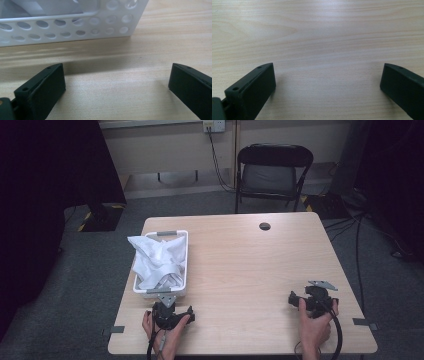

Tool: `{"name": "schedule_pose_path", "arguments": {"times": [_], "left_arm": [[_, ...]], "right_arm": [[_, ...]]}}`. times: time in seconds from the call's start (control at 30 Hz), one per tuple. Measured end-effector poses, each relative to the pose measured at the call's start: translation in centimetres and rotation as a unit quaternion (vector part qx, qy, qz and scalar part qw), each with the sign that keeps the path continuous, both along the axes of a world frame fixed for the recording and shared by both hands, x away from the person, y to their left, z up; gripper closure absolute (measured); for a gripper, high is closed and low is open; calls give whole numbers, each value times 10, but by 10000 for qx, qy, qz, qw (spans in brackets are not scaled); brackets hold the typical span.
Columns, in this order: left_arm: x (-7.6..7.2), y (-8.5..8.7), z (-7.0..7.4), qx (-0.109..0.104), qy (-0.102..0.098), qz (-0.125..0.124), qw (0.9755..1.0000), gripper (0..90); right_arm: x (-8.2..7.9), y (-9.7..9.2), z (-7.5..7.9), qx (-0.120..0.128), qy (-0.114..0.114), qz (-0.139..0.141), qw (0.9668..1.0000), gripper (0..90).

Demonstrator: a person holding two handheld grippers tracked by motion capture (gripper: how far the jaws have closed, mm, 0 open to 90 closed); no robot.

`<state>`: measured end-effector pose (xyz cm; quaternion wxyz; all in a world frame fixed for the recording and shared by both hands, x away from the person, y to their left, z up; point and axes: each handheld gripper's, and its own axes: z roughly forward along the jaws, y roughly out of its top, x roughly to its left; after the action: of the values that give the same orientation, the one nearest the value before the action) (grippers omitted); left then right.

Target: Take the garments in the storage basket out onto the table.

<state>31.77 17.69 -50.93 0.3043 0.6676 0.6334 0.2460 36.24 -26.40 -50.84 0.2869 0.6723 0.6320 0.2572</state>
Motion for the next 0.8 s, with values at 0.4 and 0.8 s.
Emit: {"name": "schedule_pose_path", "arguments": {"times": [0.4,0.8], "left_arm": [[-8,12,12,-374,-217,125,9990,2],[-11,15,28,-608,-416,76,9973,2]], "right_arm": [[0,0,0,-1,-2,1,10000,0],[0,0,0,-1,-2,1,10000,0]]}}
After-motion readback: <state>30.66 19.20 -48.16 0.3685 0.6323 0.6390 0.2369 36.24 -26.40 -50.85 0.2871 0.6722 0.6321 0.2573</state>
